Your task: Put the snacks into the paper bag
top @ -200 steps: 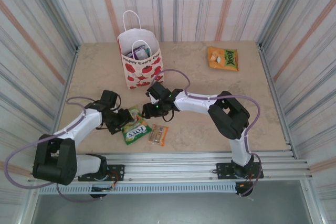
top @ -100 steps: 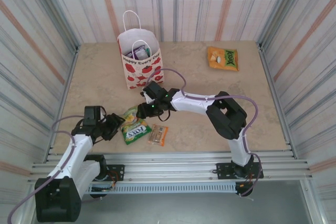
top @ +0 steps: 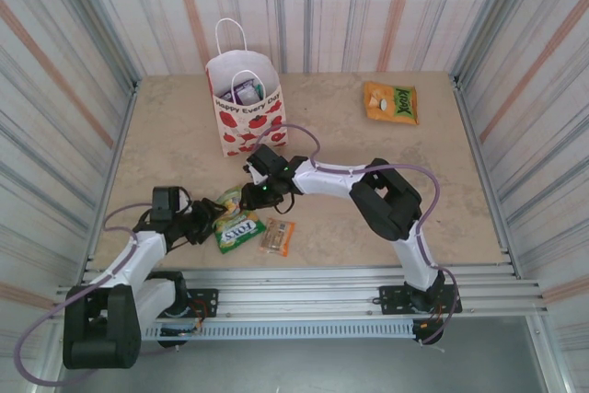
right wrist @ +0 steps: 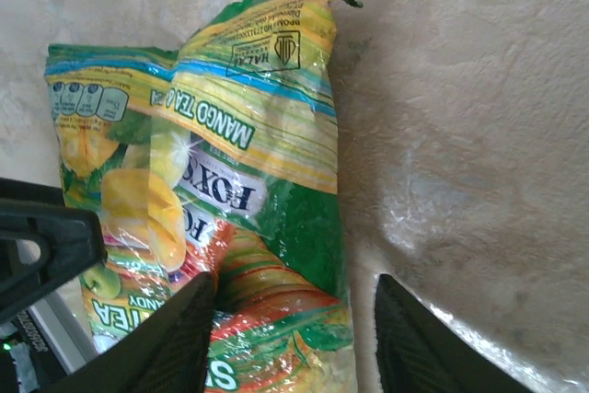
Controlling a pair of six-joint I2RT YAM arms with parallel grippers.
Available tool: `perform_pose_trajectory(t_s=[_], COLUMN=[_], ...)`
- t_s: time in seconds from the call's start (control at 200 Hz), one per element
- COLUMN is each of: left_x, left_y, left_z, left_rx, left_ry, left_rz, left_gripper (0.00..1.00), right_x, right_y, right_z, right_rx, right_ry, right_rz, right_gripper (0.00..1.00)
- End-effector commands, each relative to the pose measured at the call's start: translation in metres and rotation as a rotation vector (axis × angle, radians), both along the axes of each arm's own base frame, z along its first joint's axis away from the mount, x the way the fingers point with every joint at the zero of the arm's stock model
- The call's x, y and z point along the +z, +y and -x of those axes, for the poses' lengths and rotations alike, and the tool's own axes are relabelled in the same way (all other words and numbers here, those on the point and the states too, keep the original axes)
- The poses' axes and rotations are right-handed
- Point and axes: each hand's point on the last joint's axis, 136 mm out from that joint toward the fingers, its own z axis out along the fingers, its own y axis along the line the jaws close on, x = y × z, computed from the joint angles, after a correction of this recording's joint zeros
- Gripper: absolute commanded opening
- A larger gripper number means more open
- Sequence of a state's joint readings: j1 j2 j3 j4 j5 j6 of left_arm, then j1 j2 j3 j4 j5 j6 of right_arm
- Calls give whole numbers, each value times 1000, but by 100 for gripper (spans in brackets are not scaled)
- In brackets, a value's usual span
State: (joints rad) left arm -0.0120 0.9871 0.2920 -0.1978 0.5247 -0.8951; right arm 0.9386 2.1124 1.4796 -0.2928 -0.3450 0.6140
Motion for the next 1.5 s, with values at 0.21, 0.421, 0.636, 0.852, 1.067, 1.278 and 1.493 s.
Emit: perform_pose_trajectory(t_s=[0.21, 0.421, 0.636, 0.852, 1.067, 1.278, 1.493], left_x=[-5, 3, 10, 13, 25, 42, 69], left_y=[-10, -14, -9, -5, -4, -4, -12], left_z=[8, 6, 6, 6, 0, -8, -22], left_rx=[-47, -54, -41, -40, -59, -100, -174], left_ry=[-1, -37, -43, -35, -61, -109, -214], left_rz=[56, 87, 51, 22, 0, -31, -39], left_gripper=[65, 57, 43, 29, 21, 18, 16], right_x=[-12, -18, -10, 13, 42, 65, 88], right_y=[5, 5, 4, 3, -8, -27, -33], right_z=[-1, -1, -2, -10, -17, -25, -22], right_rx=[-76, -99, -115, -132, -165, -210, -161], right_ry=[81, 102, 99, 57, -28, -110, -182], right_rz=[-6, -13, -38, -85, -129, -192, -257], right_gripper=[34, 31, 32, 43, 54, 56, 58])
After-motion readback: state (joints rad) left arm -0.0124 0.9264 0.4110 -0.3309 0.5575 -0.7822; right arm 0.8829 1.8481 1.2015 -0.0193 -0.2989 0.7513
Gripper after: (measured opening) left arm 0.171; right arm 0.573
